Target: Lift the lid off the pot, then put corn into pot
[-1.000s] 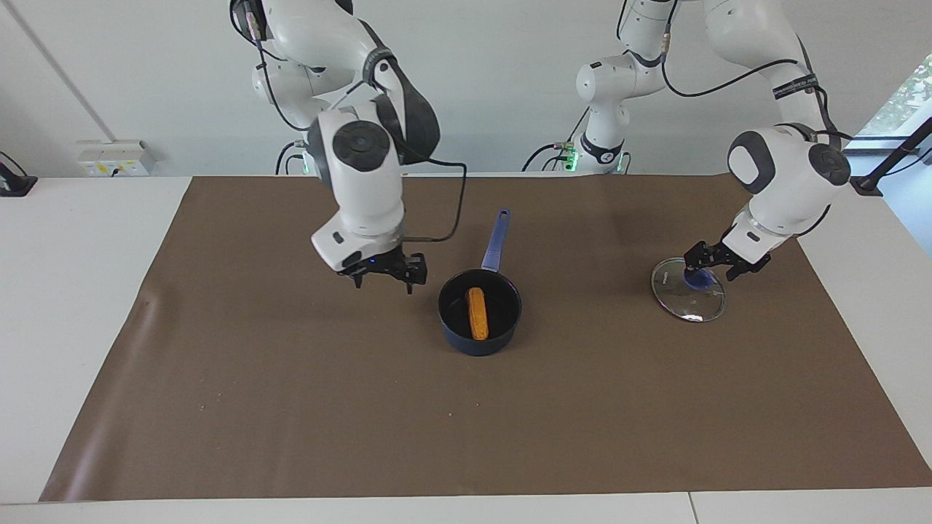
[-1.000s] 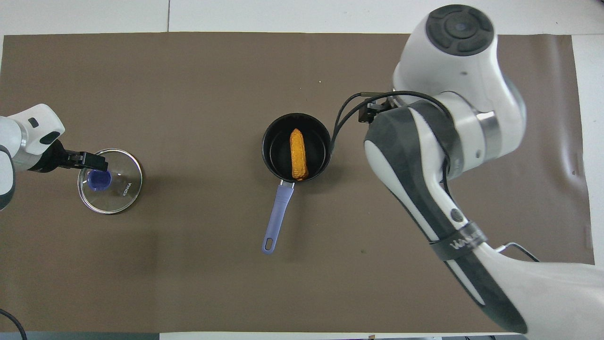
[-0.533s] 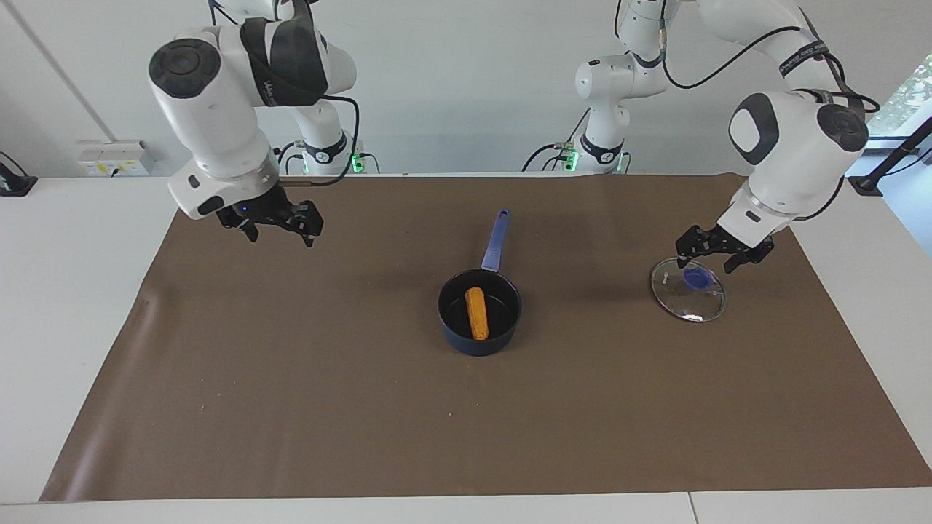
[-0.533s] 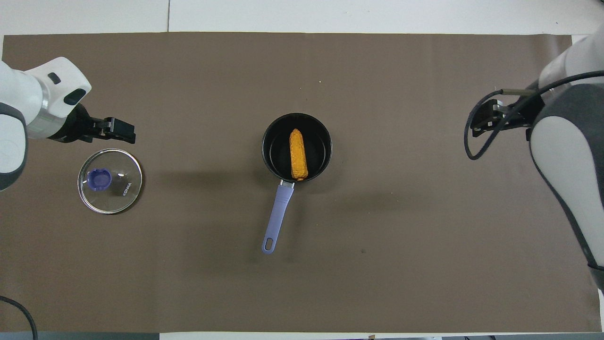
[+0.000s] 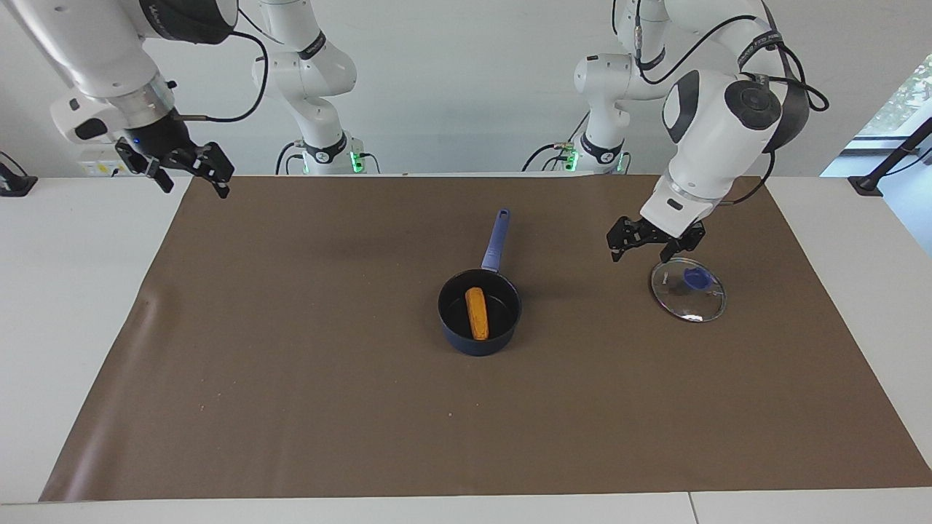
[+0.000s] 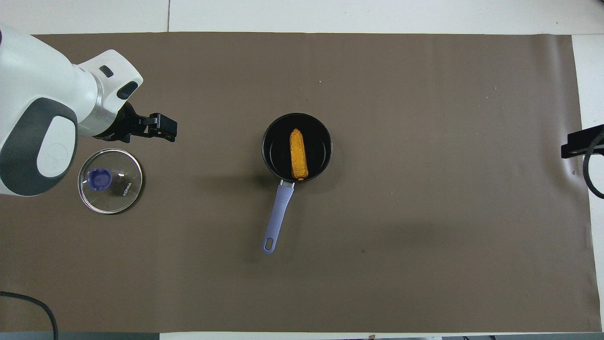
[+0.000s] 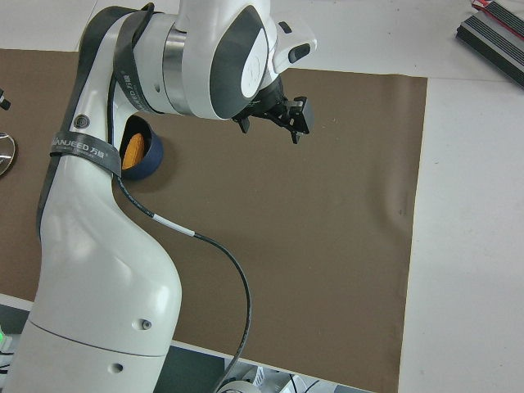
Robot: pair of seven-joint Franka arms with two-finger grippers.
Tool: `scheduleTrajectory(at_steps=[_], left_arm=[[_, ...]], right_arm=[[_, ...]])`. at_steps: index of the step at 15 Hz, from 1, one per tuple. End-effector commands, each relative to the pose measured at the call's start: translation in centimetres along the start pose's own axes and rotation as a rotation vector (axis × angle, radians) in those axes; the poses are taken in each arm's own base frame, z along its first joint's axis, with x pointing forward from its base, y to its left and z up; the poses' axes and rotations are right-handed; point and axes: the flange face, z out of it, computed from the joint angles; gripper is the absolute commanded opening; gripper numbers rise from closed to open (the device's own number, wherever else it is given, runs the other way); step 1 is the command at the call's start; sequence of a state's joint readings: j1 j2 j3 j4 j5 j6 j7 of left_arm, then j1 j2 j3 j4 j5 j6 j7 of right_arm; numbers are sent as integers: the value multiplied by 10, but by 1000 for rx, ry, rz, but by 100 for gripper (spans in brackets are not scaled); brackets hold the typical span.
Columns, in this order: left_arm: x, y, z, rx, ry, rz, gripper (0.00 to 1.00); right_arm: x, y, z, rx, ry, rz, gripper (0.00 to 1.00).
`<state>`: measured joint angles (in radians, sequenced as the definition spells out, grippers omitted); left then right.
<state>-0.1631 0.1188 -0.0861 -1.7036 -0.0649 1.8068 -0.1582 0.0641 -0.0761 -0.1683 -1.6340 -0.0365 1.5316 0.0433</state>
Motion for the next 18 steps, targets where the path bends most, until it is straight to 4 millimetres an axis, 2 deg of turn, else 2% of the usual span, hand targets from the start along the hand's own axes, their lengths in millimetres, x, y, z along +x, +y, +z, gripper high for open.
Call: scheduleTrajectory(at_steps=[1,2,5,7,10,13,16,18], left_arm=[[-12,-27,-31,12,-20,-10,100],[-21,-53,-48,14,-25,10,100],[-53,-89,-84,17,-49,35,100],[-70,-91,-97,50,-59,37,100],[-72,-94,-108,93,-54,24,100],[-74,-94,-116,94,-84,19,100],[-81,-93,-105,89,-103,2,100],[-72,-89,-99,78,-83,-13,100]], right_arm=[[-4,11,19,-13,-37,-19,100],[-1,11,21,-14,-35,-19,100],[9,-11,25,-18,-38,-57,100],[15,-14,26,8,-52,-54,100],[17,-22,30,19,-66,-65,100],[14,-20,25,22,-59,-94,100],[15,-24,27,21,-55,-106,100],[15,-16,27,24,-56,-92,100]])
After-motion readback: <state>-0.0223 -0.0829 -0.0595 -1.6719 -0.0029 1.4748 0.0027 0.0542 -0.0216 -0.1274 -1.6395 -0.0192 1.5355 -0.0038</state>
